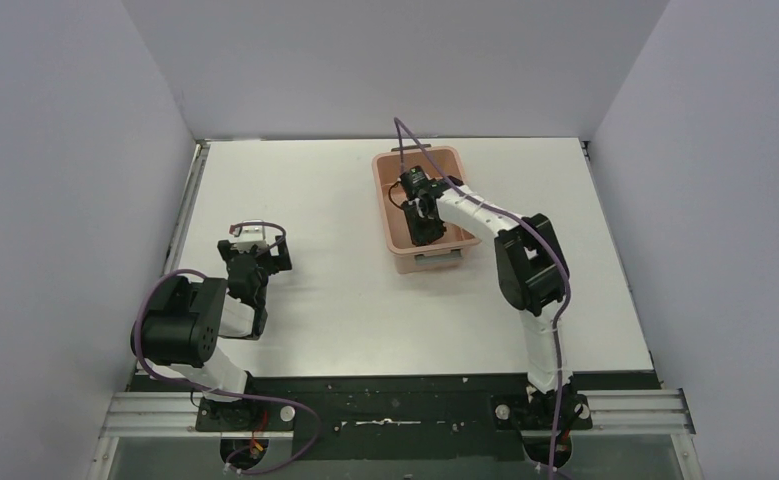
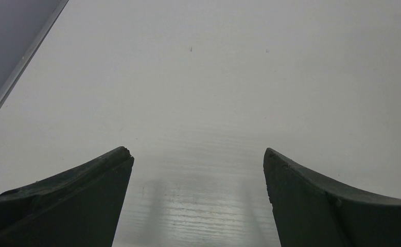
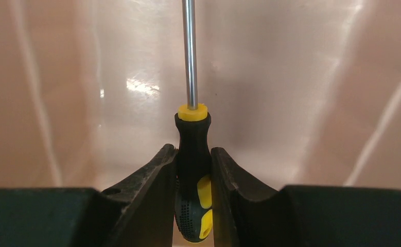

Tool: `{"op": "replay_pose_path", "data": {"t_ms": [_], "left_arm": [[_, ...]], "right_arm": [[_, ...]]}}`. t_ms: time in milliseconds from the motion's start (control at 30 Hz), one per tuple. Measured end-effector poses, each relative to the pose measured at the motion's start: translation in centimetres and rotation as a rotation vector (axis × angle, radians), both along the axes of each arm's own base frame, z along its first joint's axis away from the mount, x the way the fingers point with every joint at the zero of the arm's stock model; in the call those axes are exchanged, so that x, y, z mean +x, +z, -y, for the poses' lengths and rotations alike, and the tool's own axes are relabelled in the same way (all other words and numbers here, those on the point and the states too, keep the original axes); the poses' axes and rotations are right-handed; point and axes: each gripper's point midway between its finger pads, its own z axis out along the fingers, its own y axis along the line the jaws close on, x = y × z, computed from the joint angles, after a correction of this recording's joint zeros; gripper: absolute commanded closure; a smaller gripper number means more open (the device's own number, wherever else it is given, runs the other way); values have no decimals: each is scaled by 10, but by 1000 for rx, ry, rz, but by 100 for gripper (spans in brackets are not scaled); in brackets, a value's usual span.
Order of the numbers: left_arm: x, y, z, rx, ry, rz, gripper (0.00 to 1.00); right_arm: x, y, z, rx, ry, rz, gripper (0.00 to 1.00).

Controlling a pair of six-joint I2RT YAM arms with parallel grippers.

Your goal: Put the screwdriver in the bin

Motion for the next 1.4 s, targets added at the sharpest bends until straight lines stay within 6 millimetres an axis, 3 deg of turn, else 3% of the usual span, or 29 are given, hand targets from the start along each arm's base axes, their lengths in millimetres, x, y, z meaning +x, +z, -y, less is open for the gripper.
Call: {"op": "replay_pose_path", "data": {"t_ms": [100, 167, 200, 333, 467, 633, 733, 800, 900, 1000, 1100, 1200, 1400], "left_arm": [[0, 0, 0, 0, 0, 0, 3], [0, 0, 0, 0, 0, 0, 3], [0, 0, 0, 0, 0, 0, 3], [0, 0, 0, 0, 0, 0, 3], [0, 0, 0, 0, 0, 0, 3], [0, 0, 0, 0, 0, 0, 3], [0, 0, 0, 0, 0, 0, 3], [0, 0, 0, 0, 0, 0, 3], [0, 0, 0, 0, 0, 0, 3], [0, 0, 0, 0, 0, 0, 3], [0, 0, 0, 0, 0, 0, 3], [0, 0, 0, 0, 0, 0, 3], [0, 0, 0, 0, 0, 0, 3]], "right_arm": [[-2, -23, 3, -29, -11, -31, 72], [-1, -28, 6, -44, -21, -28, 52], [-1, -28, 7, -47, -29, -23, 48], [8, -22, 8, -52, -45, 20, 36], [12, 0, 8, -32, -51, 68, 34], [22, 76, 4, 49, -55, 218, 28], [25, 142, 5, 123, -45, 361, 2], [21, 188, 10, 169, -39, 467, 0], [12, 252, 28, 225, -52, 637, 0], [3, 283, 63, 252, -105, 749, 0], [1, 278, 120, 210, -214, 811, 0], [-5, 244, 162, 129, -307, 813, 0], [-37, 133, 207, -3, -390, 707, 0]]}}
